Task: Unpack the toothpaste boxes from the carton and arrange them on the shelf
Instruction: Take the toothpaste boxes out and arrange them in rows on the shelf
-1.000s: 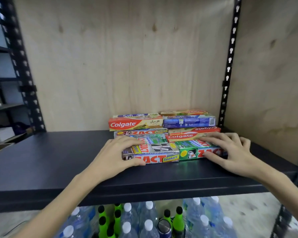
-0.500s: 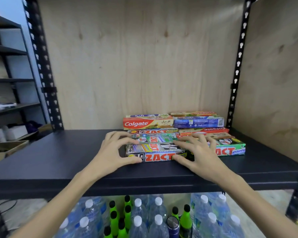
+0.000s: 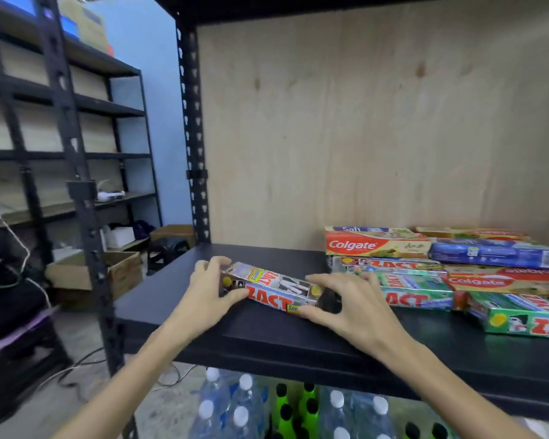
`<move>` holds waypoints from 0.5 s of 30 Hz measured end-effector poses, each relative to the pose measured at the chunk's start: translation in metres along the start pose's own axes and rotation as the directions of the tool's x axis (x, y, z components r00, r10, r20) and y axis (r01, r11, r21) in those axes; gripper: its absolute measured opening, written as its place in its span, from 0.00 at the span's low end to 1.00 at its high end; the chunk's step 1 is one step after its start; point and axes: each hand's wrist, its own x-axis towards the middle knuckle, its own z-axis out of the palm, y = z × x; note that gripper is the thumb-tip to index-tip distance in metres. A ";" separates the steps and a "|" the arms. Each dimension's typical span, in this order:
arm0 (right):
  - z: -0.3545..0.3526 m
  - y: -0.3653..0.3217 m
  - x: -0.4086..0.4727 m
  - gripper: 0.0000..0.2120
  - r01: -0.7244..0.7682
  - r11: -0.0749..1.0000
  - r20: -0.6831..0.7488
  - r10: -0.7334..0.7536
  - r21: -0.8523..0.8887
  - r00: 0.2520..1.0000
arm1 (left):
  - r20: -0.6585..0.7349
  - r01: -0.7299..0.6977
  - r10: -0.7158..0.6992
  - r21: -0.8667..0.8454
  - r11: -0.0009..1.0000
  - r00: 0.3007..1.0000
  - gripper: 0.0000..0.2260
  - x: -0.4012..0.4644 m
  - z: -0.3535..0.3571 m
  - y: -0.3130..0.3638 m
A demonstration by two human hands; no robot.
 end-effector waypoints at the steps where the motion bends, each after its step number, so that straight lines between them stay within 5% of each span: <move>1: 0.009 -0.006 0.011 0.30 -0.023 1.000 -0.005 0.023 0.008 1.000 | -0.049 0.022 -0.021 0.017 1.000 0.999 0.25 0.001 0.002 -0.001; 6: 0.043 -0.023 0.051 0.29 -0.103 0.995 0.015 0.103 -0.002 0.995 | -0.171 0.132 -0.151 -0.117 0.984 0.974 0.25 0.014 0.012 -0.003; 10: 0.057 -0.030 0.074 0.26 -0.143 0.985 0.033 0.147 -0.092 0.989 | -0.001 0.154 -0.159 -0.237 0.959 0.987 0.17 0.034 0.011 -0.004; 15: 0.080 -0.053 0.093 0.27 -0.191 0.972 0.059 0.201 -0.136 0.978 | 0.189 0.217 -0.157 -0.360 0.907 0.969 0.24 0.059 0.002 -0.022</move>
